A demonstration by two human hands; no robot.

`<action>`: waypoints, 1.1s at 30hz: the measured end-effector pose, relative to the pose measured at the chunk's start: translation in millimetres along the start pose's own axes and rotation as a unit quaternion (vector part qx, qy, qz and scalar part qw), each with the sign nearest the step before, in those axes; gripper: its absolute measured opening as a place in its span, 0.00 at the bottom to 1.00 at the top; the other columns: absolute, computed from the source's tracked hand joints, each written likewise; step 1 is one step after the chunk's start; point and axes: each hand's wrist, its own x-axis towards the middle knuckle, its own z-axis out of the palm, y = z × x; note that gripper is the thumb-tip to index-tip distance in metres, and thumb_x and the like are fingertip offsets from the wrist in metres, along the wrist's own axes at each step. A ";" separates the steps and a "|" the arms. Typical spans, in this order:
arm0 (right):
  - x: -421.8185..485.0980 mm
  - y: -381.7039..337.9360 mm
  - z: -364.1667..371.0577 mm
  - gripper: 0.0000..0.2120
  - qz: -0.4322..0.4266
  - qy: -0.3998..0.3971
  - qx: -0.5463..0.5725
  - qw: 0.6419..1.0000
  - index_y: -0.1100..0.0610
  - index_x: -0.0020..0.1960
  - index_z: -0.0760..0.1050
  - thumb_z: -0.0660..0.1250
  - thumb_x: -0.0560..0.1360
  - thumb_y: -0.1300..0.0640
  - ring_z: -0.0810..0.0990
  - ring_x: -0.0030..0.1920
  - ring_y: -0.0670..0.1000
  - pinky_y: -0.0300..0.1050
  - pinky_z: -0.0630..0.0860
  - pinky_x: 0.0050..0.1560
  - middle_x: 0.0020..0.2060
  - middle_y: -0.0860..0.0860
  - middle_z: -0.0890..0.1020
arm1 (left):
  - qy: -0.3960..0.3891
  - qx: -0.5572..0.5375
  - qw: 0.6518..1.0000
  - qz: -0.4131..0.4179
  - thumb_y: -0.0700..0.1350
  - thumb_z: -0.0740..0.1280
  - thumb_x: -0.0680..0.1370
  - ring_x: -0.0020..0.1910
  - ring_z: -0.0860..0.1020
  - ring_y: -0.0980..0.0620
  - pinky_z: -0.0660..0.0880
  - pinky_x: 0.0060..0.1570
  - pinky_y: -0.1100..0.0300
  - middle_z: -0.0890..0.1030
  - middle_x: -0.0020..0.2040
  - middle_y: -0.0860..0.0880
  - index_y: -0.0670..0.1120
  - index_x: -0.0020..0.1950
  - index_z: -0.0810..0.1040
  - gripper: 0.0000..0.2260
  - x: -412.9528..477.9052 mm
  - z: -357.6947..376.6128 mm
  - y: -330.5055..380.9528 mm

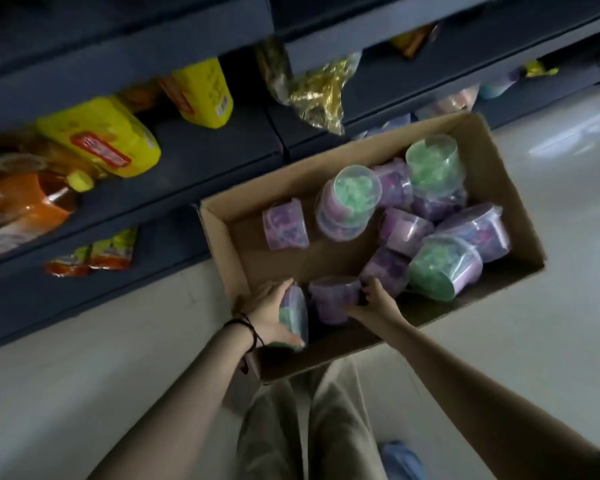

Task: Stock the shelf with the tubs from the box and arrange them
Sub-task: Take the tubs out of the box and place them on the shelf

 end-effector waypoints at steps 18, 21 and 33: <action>58.7 5.3 46.0 0.57 0.067 0.022 0.082 0.994 0.56 0.75 0.52 0.82 0.58 0.47 0.69 0.68 0.58 0.52 0.72 0.64 0.70 0.57 0.66 | 0.152 -0.355 0.913 -0.130 0.72 0.73 0.57 0.54 0.78 0.53 0.73 0.59 0.59 0.79 0.59 0.51 0.45 0.65 0.67 0.47 59.4 8.2 -4.8; 50.9 3.9 40.8 0.56 0.053 0.033 0.069 0.996 0.56 0.72 0.56 0.81 0.53 0.42 0.72 0.65 0.57 0.52 0.75 0.60 0.67 0.56 0.69 | 0.155 -0.366 0.912 -0.103 0.54 0.79 0.63 0.47 0.80 0.56 0.76 0.46 0.66 0.81 0.48 0.53 0.50 0.50 0.76 0.21 56.9 18.9 -1.7; -17.5 -61.9 -57.2 0.36 -0.050 -0.018 0.305 0.951 0.56 0.68 0.61 0.78 0.67 0.56 0.81 0.54 0.54 0.51 0.80 0.53 0.56 0.53 0.77 | 0.256 -0.494 0.831 0.026 0.41 0.81 0.60 0.48 0.82 0.53 0.79 0.45 0.58 0.84 0.47 0.51 0.50 0.53 0.76 0.25 -25.2 -43.4 41.4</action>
